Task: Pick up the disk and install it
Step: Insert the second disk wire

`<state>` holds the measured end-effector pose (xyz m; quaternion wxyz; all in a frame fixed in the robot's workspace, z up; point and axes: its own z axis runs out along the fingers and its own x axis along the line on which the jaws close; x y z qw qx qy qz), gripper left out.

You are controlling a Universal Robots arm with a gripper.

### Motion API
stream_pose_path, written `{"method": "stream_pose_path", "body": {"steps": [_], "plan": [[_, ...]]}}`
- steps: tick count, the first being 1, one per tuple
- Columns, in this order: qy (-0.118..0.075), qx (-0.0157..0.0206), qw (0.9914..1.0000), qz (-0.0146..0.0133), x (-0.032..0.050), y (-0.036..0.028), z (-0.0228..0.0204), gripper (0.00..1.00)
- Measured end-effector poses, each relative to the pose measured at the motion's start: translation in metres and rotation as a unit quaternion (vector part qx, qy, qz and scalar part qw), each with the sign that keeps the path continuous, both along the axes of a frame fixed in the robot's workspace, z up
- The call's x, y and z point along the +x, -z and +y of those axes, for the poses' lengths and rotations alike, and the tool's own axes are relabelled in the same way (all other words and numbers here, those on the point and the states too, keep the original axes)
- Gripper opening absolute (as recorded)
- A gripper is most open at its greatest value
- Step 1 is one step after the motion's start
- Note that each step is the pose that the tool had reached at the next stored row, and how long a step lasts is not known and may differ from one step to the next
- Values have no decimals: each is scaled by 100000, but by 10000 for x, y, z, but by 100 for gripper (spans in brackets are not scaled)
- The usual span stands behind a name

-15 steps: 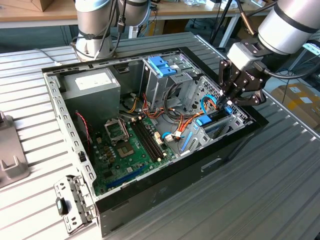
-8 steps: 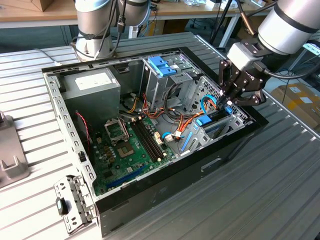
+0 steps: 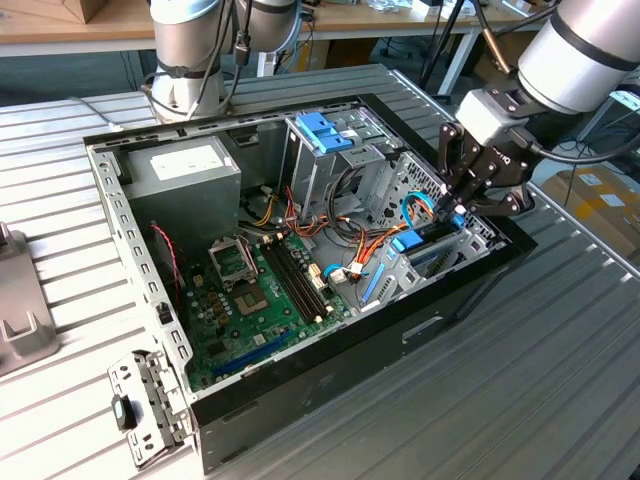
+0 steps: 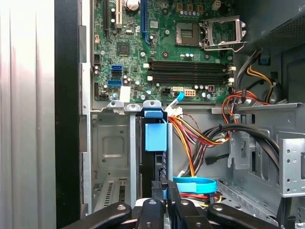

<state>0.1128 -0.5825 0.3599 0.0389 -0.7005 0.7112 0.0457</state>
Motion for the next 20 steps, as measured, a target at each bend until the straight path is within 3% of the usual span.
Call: {"method": "stream_pose_path", "body": {"steps": [5, 13, 14, 17, 20], "plan": [[1, -4, 100000, 1, -4, 19, -23, 16], [2, 124, 100000, 1, -4, 40, -22, 16], [1, 301, 100000, 1, -4, 41, -21, 16], [6, 1418, 99990, 0, -5, 43, -21, 16], [1, 1718, 99985, 1, -4, 51, -23, 16]]}}
